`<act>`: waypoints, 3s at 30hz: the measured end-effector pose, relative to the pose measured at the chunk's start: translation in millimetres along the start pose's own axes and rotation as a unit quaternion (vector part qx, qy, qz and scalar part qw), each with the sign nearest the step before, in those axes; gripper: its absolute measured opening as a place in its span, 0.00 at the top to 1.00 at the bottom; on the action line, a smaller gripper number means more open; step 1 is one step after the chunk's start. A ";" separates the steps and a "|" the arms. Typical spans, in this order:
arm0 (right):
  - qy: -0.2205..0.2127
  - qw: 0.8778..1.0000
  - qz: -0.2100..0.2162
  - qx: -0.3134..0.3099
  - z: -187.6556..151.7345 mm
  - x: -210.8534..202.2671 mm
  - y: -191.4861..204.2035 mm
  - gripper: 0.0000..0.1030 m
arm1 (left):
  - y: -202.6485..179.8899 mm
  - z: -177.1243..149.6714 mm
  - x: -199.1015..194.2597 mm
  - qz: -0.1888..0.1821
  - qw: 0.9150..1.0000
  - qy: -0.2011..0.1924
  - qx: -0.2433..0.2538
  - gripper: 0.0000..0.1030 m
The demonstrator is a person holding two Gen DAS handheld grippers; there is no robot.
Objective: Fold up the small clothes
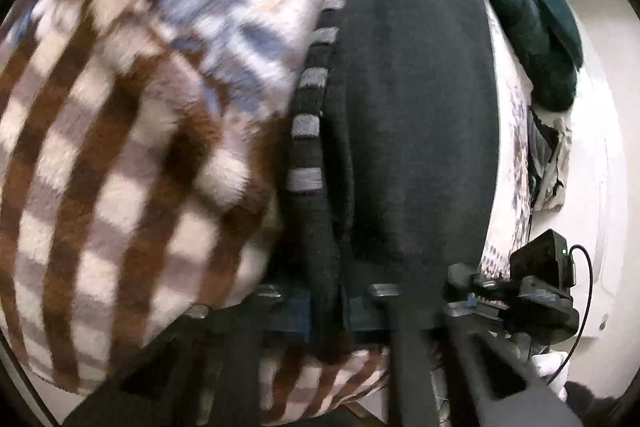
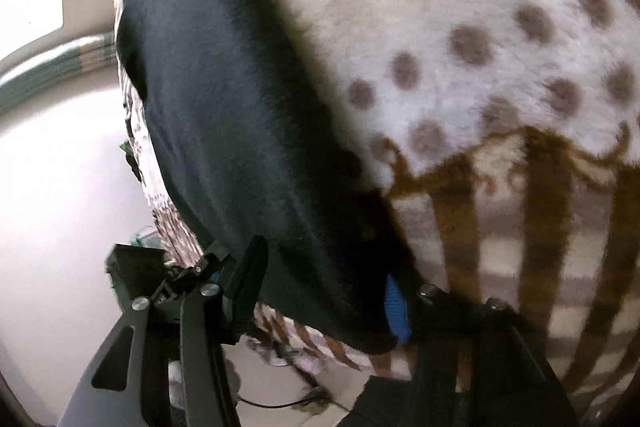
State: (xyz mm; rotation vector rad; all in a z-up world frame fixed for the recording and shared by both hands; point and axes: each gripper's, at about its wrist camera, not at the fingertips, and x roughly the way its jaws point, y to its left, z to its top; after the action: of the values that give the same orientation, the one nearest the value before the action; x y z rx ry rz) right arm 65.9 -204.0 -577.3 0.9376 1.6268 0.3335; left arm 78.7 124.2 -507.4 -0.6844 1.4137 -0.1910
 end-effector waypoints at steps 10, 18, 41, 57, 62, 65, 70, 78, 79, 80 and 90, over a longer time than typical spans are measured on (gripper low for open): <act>-0.079 0.994 0.025 -0.066 -18.5 -54.8 55.6 0.90 | -59.8 4.5 -71.8 0.006 0.993 -0.094 0.069 0.93; -0.160 0.975 0.053 -0.145 18.2 -122.9 140.4 0.90 | -103.1 70.2 -136.8 -0.034 0.972 -0.186 0.139 0.93; -0.242 0.966 0.024 -0.092 387.9 -117.9 276.1 0.87 | -160.8 439.0 -13.2 -0.119 0.983 -0.125 0.063 0.67; -0.192 0.971 -0.088 -0.112 456.0 -91.4 254.3 0.42 | -159.4 468.1 56.4 0.074 0.978 -0.058 0.186 0.76; -0.224 0.960 -0.106 -0.131 460.7 -75.3 257.1 0.93 | -173.1 462.3 41.9 0.085 0.964 -0.107 0.227 0.95; -0.253 0.947 -0.123 -0.156 455.9 -85.5 271.3 0.94 | -172.9 465.4 30.4 0.082 0.964 -0.120 0.224 0.95; -0.255 0.939 -0.166 -0.160 476.2 -82.3 275.8 0.94 | -151.3 505.8 66.9 0.090 0.981 -0.061 0.163 0.94; -0.179 0.972 -0.099 -0.115 486.0 -91.4 251.8 0.44 | -131.2 464.2 8.7 0.003 0.991 -0.074 0.108 0.41; -0.172 0.973 -0.096 -0.122 474.8 -100.2 247.0 0.32 | -123.4 442.6 -9.7 -0.013 0.992 -0.088 0.095 0.35; -0.163 0.974 -0.091 -0.126 467.0 -105.3 242.5 0.31 | -115.6 422.4 -22.4 -0.017 0.992 -0.097 0.082 0.31; -0.073 0.981 -0.101 -0.145 416.0 -119.4 195.8 0.17 | -44.4 247.3 7.4 -0.082 0.982 -0.077 -0.155 0.31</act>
State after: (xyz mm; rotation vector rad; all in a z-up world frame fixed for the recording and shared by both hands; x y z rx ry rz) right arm 526.3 -275.9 -485.4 0.5568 1.4764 0.3425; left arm 326.1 165.0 -488.8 -1.0525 1.2504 -0.0440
